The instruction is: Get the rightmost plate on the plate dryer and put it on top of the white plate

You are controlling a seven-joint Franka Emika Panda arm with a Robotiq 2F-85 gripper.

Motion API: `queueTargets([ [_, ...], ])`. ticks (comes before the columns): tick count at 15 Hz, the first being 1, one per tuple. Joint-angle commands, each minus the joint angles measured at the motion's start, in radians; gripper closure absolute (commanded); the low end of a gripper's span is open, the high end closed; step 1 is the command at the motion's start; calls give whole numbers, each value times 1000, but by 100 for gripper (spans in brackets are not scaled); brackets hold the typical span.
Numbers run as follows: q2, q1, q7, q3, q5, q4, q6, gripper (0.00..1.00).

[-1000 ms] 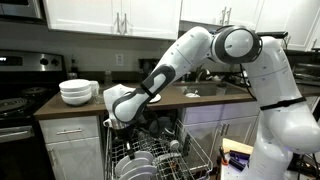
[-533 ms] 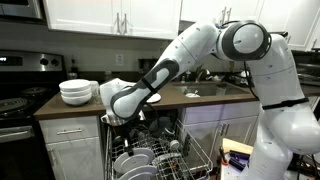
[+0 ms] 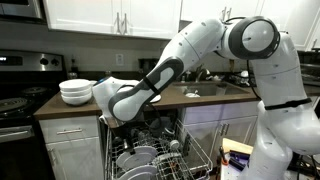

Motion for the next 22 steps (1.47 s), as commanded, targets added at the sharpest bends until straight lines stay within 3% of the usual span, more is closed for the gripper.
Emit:
queueTargets([
  [1,-51,47,115,-37,-109,-13,-43,94],
  [12,-45,91,286,-80,-345,-25,-60,94],
  [15,-40,47,203,-49,-287,-54,28,94],
  [16,-16,66,239,-61,-302,-20,-14,93],
  [22,-24,82,261,-61,-314,-38,-2,94],
])
